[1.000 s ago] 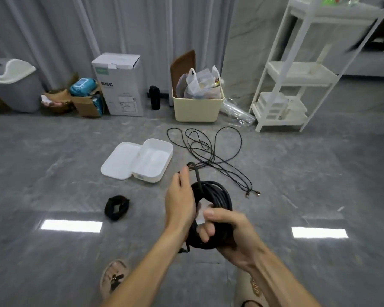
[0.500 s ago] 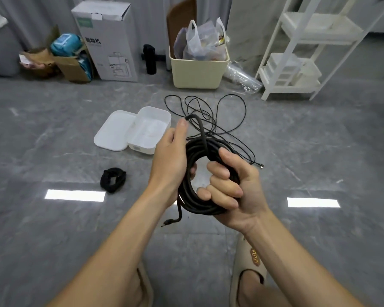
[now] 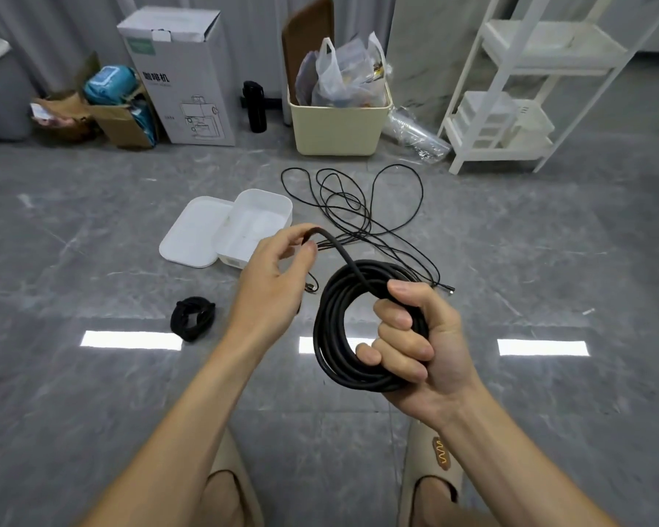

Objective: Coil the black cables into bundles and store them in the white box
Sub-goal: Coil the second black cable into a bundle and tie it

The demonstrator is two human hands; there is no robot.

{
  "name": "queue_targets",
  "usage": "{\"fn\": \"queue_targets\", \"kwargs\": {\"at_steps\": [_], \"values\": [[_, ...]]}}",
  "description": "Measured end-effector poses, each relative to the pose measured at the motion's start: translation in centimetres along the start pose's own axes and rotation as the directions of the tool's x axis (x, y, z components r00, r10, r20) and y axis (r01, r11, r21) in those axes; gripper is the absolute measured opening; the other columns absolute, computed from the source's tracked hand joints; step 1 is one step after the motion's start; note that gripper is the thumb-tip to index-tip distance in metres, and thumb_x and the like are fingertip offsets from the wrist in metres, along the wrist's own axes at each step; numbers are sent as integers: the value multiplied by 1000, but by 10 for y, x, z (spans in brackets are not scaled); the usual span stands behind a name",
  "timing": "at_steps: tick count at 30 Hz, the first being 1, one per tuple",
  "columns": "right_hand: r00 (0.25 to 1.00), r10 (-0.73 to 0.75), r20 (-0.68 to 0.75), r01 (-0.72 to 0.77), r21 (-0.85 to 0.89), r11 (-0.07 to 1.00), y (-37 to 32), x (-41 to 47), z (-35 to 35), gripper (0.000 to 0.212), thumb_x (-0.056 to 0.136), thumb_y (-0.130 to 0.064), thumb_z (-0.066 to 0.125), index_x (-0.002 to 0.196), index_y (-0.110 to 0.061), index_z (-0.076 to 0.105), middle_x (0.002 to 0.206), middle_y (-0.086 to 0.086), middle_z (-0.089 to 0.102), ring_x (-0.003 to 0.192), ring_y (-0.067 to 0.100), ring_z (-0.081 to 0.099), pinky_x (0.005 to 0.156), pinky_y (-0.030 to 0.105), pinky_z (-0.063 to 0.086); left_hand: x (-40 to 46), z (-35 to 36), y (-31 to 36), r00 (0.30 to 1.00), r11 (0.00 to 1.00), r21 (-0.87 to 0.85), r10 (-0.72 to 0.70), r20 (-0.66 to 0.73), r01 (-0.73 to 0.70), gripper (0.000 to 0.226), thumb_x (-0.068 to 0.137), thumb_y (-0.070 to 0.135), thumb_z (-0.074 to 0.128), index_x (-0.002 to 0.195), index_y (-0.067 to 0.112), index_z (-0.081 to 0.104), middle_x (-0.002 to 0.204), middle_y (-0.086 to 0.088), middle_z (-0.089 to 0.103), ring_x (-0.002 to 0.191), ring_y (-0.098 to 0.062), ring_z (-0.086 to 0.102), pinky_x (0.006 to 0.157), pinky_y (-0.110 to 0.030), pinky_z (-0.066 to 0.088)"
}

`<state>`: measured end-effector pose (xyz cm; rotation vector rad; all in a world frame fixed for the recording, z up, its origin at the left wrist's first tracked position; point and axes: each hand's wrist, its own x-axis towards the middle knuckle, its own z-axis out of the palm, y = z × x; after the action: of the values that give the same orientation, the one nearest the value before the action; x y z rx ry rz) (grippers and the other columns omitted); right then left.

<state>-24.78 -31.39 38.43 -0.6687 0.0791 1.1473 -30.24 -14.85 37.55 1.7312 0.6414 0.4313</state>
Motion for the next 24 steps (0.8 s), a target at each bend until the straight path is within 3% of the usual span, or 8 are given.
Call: {"fn": "queue_targets", "kwargs": {"at_steps": [4,6,9,12,15,18,21,24], "values": [[1000,-15,-11,14,-15,1000,-2,0,-3,40,66,-27,81,48,-17,47,28,-8,26,24,9,21,49,26,48,-2,1,-3,986,979,130,146,77,-155,40,101,28,54,135,50,51,125,26,48,124,6,43,104,-21,37],[1000,-15,4,15,-22,1000,-3,-1,-4,43,57,-27,88,48,-16,47,28,-8,27,22,8,27,48,26,48,-3,1,-3,980,960,215,157,123,-181,44,103,27,50,141,48,45,125,29,44,125,8,37,104,-19,33],[1000,-16,17,16,-30,999,-3,-1,-3,44,55,-27,90,49,-16,47,28,-8,27,22,8,28,47,26,47,-6,1,6,961,995,102,-20,275,-8,36,98,52,33,127,53,55,121,27,55,115,11,47,98,-13,37],[1000,-3,20,4,-18,1000,-3,0,-2,44,55,-26,89,48,-16,47,28,-8,27,23,9,22,47,26,47,-10,2,10,915,992,-69,-68,398,104,59,82,67,28,113,39,70,123,13,67,117,0,56,103,-30,41],[1000,12,29,-12,-6,1000,-4,-1,-2,44,56,-25,90,49,-16,47,28,-8,27,25,11,17,47,26,47,-12,0,16,896,979,-150,-57,441,136,56,92,62,27,119,36,69,128,15,66,125,-1,54,109,-37,37],[999,19,35,-20,23,1000,-5,-1,-3,44,56,-24,90,49,-15,47,28,-7,28,25,12,16,47,27,47,-14,-1,18,848,967,-164,-85,522,198,33,89,46,55,117,35,70,123,7,69,120,-11,61,108,-45,43],[999,29,28,-31,43,999,-9,-1,-4,44,54,-21,91,49,-14,48,28,-6,28,29,13,12,47,27,48,-16,-1,15,853,955,-187,-106,511,231,55,73,25,73,127,23,63,123,-7,69,118,-25,62,108,-47,45],[999,47,-2,-47,35,998,-10,0,-3,45,49,-19,93,51,-13,48,28,-6,27,25,11,17,47,27,48,-17,2,14,874,935,-205,-169,456,288,57,69,9,69,125,19,63,116,-17,69,102,-23,65,109,-51,43]]}}
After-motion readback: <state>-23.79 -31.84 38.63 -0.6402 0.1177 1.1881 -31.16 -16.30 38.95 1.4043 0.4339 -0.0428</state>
